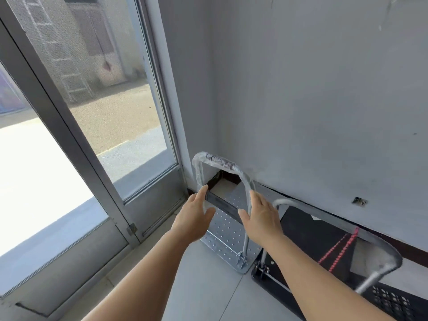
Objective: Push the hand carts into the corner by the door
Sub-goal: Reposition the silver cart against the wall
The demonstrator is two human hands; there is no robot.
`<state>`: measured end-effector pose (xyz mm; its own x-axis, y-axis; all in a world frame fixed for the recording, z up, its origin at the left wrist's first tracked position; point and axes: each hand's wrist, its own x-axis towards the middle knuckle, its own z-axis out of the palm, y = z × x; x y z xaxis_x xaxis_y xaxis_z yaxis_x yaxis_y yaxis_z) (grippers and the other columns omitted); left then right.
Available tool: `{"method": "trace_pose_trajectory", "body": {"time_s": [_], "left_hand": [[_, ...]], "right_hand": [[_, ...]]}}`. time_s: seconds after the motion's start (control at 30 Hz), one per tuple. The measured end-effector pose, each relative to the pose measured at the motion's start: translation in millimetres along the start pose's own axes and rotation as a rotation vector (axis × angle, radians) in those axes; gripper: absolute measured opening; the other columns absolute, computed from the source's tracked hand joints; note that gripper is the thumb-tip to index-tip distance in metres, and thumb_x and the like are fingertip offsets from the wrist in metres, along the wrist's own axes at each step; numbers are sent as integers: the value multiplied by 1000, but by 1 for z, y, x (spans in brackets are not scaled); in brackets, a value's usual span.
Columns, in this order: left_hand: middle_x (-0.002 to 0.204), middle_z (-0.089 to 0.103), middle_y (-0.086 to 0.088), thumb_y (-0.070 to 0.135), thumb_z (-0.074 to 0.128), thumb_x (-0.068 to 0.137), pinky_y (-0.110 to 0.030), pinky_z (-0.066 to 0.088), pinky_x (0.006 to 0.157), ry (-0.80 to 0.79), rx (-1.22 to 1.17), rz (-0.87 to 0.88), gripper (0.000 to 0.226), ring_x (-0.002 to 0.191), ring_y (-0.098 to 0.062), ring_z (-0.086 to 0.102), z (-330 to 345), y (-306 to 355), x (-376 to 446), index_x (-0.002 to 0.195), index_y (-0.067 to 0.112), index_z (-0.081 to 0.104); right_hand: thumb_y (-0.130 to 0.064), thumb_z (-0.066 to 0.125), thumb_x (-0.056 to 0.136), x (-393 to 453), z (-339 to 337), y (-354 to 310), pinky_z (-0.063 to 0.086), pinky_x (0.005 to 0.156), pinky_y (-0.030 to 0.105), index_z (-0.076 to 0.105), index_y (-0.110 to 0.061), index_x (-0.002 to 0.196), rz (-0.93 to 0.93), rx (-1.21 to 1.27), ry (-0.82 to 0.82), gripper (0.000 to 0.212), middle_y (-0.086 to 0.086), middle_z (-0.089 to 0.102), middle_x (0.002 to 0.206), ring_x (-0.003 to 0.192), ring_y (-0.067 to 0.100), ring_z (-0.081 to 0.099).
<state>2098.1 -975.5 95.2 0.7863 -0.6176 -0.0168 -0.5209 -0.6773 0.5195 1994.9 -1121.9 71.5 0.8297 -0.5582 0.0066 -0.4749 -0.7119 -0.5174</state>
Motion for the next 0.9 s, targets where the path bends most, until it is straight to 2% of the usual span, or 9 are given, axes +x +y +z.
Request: {"method": "trace_pose_trajectory", "body": {"time_s": [0.33,0.53,0.63,0.77,0.9], "left_hand": [[151,33,-5,33,47,97,-39,40,104,-83,39,0,65,131,-26,44,-8,-48,127,151,26,13],[152,31,-4,34,46,97,-41,41,102,-176,64,70,65,128,-27,46,-1,-83,228,151,26,13],[158,23,-2,34,46,97,-41,36,108,-234,77,137,65,138,-27,36,3,-99,284,152,27,12],[159,18,1,36,48,96,-42,36,107,-333,157,225,67,139,-25,34,12,-119,346,151,27,12],[160,12,1,42,46,96,-43,19,119,-364,260,332,68,147,-23,13,23,-135,400,152,28,10]], "right_hand": [[-39,41,99,110,14,-11,20,117,38,12,-12,151,94,12,-20,66,7,19,159,146,24,19],[-42,38,99,187,42,-18,17,120,39,4,-14,153,251,-14,-37,69,7,13,160,147,25,12],[-43,38,99,229,58,-29,16,120,39,2,-16,153,330,-20,-39,70,6,9,161,148,24,10],[-44,38,99,273,78,-38,19,118,40,3,-17,153,428,-66,-35,70,5,12,160,147,24,13],[-44,35,100,301,95,-42,19,115,41,4,-16,152,529,-147,-59,67,6,16,158,145,25,14]]}}
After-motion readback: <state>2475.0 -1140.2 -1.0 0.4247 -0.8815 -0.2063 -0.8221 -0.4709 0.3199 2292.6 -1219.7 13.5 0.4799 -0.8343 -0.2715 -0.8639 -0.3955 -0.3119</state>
